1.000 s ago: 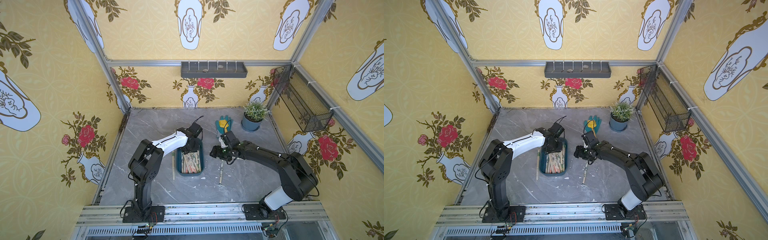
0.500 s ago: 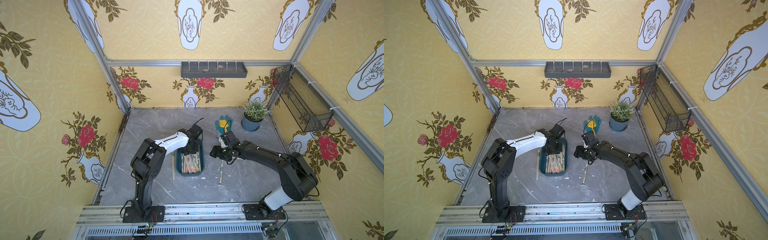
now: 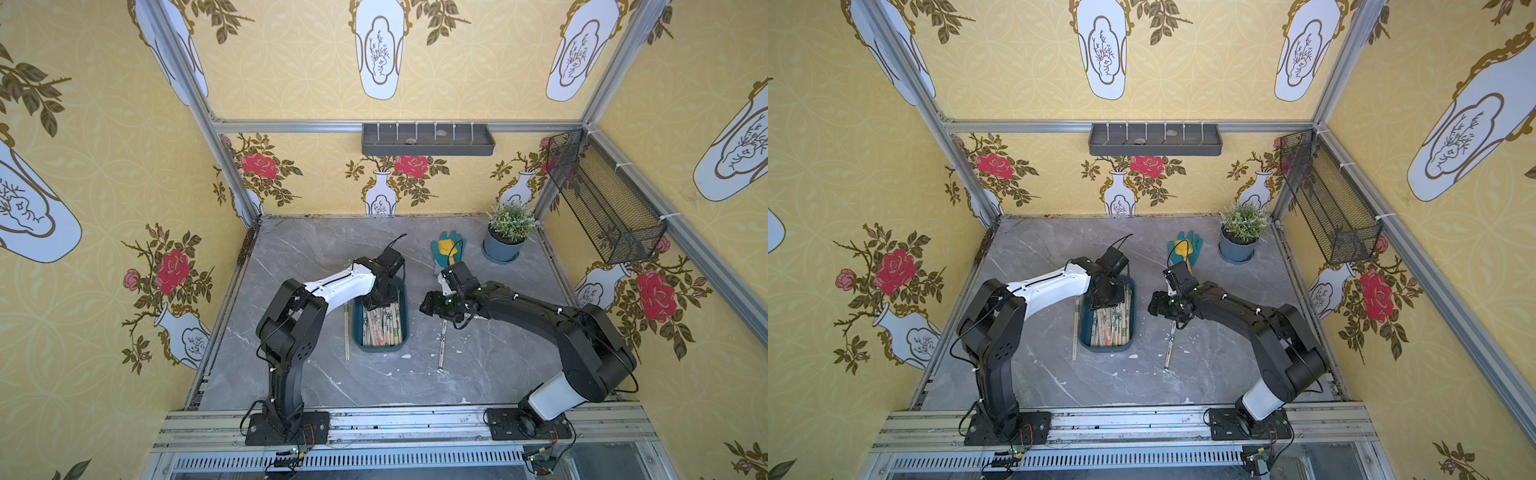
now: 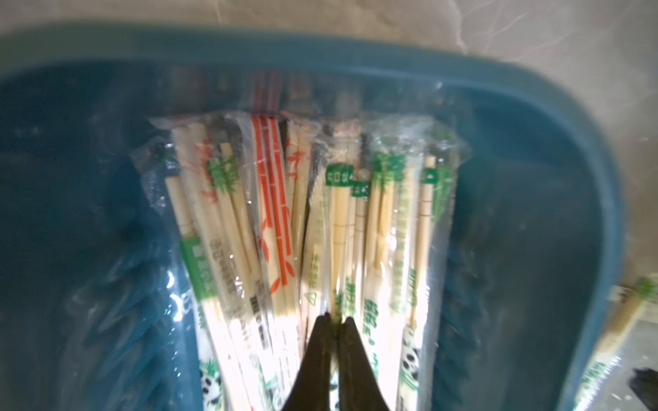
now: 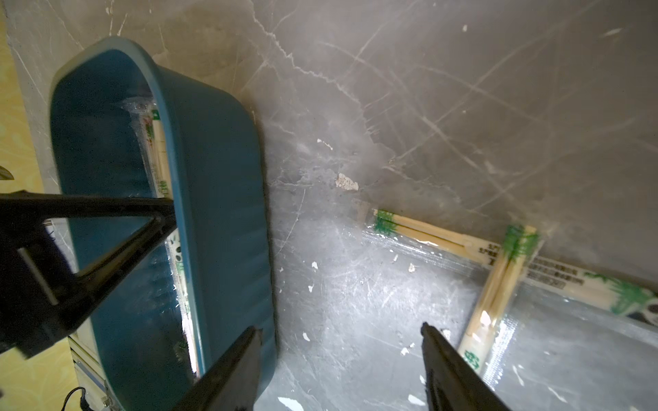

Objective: Take the paired disposable chopsticks out of the storage box
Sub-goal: Pick up the paired disposable chopsticks from the storage box, then place the paired disposable chopsticks at the center of the board.

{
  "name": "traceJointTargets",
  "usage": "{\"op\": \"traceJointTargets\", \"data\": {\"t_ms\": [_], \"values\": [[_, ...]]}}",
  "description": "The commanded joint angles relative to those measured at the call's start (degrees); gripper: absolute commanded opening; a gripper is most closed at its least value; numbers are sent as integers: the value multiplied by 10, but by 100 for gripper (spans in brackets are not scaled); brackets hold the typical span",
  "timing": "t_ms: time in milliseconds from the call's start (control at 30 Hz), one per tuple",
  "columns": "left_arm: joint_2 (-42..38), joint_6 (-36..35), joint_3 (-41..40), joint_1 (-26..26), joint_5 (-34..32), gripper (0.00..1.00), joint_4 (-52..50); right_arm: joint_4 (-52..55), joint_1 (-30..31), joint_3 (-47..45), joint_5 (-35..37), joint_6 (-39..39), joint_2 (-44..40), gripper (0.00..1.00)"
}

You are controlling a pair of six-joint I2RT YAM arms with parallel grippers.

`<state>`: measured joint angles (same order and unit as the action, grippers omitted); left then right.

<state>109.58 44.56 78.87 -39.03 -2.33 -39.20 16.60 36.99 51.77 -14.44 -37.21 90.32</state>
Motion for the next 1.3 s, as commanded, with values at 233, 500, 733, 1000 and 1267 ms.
{"op": "traceJointTargets", "data": {"t_ms": [233, 500, 733, 1000, 1267], "values": [[-68, -34, 11, -1, -30, 0, -44, -2, 0, 4, 2, 5, -1, 72], [-162, -86, -26, 18, -90, 0, -80, -2, 0, 9, 0, 7, 2, 72], [-248, -93, -124, 73, -95, 0, -64, -6, 2, 12, -1, 8, 5, 72], [-284, -96, -227, 115, -74, 0, -4, -13, 3, 11, -11, 8, 13, 72], [-227, -76, -252, 115, -40, 1, 42, -5, 3, 17, -7, 8, 11, 72]]}}
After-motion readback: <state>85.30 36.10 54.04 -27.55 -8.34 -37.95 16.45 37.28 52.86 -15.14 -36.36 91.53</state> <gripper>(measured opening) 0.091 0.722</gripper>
